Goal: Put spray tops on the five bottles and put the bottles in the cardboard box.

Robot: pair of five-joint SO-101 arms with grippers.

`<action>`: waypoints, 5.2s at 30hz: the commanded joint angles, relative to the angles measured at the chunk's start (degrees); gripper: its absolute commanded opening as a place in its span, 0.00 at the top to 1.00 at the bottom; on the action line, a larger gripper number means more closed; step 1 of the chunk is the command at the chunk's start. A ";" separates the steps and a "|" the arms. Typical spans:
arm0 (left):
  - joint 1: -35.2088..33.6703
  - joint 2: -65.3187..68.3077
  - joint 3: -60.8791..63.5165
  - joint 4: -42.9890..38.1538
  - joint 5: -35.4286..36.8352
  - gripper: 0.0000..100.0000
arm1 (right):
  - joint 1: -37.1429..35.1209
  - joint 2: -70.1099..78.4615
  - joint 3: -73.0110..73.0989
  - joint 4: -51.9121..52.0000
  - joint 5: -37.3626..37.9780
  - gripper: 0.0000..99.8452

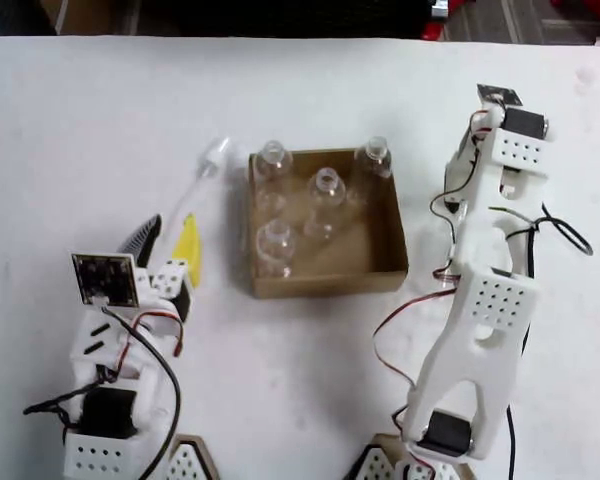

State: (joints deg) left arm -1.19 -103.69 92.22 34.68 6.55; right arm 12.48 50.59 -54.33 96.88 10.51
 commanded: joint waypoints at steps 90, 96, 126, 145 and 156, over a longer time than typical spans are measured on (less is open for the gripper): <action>0.75 -0.84 -0.53 -1.41 0.18 0.86 | -23.60 -97.71 125.54 -98.42 -2.55 0.99; 0.75 -0.84 -0.53 -1.49 0.18 0.86 | -23.25 -103.69 130.73 -93.32 -2.02 0.99; 0.84 -0.84 -0.44 -1.49 0.18 0.86 | -21.67 -121.80 135.47 -72.84 5.27 0.96; 0.84 -0.84 -0.35 -1.49 0.18 0.86 | -19.56 -124.44 134.07 -69.76 4.75 0.85; 0.84 -0.84 -0.53 -1.49 0.18 0.86 | -19.03 -152.66 140.92 -58.51 4.75 0.85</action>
State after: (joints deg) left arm -1.19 -103.69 92.22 34.68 6.55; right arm -7.30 -91.91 83.87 37.10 15.08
